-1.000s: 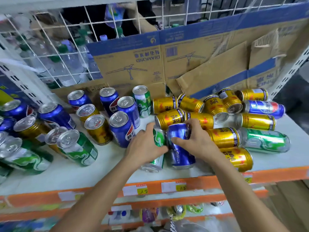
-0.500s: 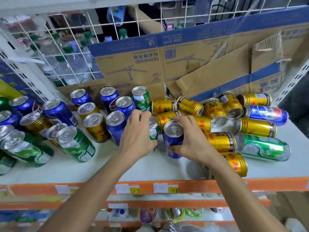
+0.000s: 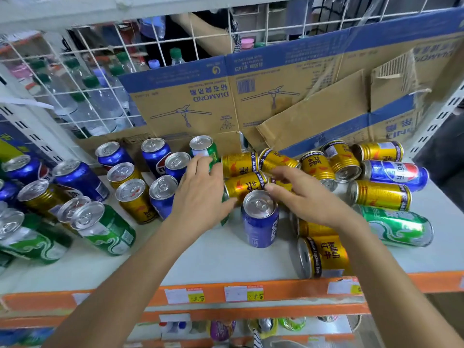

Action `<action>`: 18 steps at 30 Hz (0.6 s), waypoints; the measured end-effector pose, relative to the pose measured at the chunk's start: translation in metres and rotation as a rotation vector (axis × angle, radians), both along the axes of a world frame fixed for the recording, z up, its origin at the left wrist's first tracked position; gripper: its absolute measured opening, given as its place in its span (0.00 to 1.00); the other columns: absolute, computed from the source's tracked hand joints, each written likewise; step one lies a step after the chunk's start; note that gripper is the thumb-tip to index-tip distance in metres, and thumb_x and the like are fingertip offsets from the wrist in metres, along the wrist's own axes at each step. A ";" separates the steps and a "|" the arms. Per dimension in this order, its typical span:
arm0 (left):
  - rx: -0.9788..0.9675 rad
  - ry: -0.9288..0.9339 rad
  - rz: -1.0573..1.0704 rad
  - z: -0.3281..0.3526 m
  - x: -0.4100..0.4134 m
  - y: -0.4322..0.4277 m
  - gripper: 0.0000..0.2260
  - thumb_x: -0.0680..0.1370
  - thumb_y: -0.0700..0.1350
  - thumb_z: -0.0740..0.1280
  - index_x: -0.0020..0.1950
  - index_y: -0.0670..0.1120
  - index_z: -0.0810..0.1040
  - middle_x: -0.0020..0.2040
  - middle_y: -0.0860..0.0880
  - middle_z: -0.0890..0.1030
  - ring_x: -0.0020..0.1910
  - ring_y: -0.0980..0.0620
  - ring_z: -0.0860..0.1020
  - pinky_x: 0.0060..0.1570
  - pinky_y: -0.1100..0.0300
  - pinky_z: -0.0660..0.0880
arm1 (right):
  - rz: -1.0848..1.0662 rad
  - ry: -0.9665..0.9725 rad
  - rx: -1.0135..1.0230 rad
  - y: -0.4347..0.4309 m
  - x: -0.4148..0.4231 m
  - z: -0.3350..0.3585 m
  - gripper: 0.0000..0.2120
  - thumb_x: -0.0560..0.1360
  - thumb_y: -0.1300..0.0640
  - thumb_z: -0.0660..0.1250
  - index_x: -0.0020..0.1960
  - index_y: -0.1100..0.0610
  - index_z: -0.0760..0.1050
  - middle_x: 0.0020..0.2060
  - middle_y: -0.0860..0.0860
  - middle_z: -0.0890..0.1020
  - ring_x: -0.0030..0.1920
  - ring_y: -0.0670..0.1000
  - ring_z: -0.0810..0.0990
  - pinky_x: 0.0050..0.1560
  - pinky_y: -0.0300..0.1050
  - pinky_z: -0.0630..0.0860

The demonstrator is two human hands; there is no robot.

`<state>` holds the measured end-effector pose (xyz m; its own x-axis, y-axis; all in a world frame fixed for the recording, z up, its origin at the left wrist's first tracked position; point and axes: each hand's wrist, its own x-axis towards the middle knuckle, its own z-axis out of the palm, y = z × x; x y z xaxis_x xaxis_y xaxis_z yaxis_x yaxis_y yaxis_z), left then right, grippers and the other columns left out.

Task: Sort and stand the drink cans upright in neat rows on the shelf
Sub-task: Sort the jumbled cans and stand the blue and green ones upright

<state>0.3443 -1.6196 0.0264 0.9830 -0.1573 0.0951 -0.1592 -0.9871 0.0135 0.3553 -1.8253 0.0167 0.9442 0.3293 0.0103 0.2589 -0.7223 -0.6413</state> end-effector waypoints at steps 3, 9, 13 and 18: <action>-0.003 0.071 -0.055 0.009 0.017 -0.007 0.29 0.76 0.60 0.65 0.71 0.45 0.65 0.68 0.45 0.69 0.68 0.45 0.66 0.64 0.52 0.67 | -0.112 0.012 -0.300 -0.020 0.021 -0.005 0.28 0.75 0.47 0.66 0.71 0.55 0.63 0.64 0.57 0.71 0.65 0.57 0.69 0.62 0.48 0.67; 0.264 0.378 -0.084 0.007 0.055 -0.027 0.16 0.76 0.53 0.66 0.59 0.47 0.72 0.54 0.45 0.78 0.46 0.45 0.74 0.42 0.52 0.73 | -0.096 0.088 -0.595 -0.025 0.035 -0.015 0.33 0.70 0.45 0.71 0.70 0.54 0.65 0.63 0.54 0.71 0.64 0.58 0.67 0.63 0.54 0.70; 0.459 0.559 -0.103 0.011 0.066 -0.042 0.17 0.76 0.50 0.67 0.60 0.44 0.70 0.51 0.46 0.73 0.48 0.45 0.73 0.46 0.52 0.73 | -0.076 0.153 -0.668 -0.020 0.042 -0.011 0.30 0.70 0.44 0.71 0.65 0.57 0.69 0.61 0.54 0.74 0.64 0.57 0.65 0.60 0.54 0.71; 0.514 0.684 -0.087 0.010 0.079 -0.053 0.18 0.77 0.51 0.67 0.61 0.40 0.73 0.49 0.44 0.76 0.56 0.44 0.77 0.55 0.50 0.75 | -0.030 0.194 -0.740 -0.013 0.049 -0.004 0.30 0.69 0.42 0.72 0.63 0.58 0.72 0.58 0.56 0.75 0.63 0.58 0.66 0.55 0.51 0.71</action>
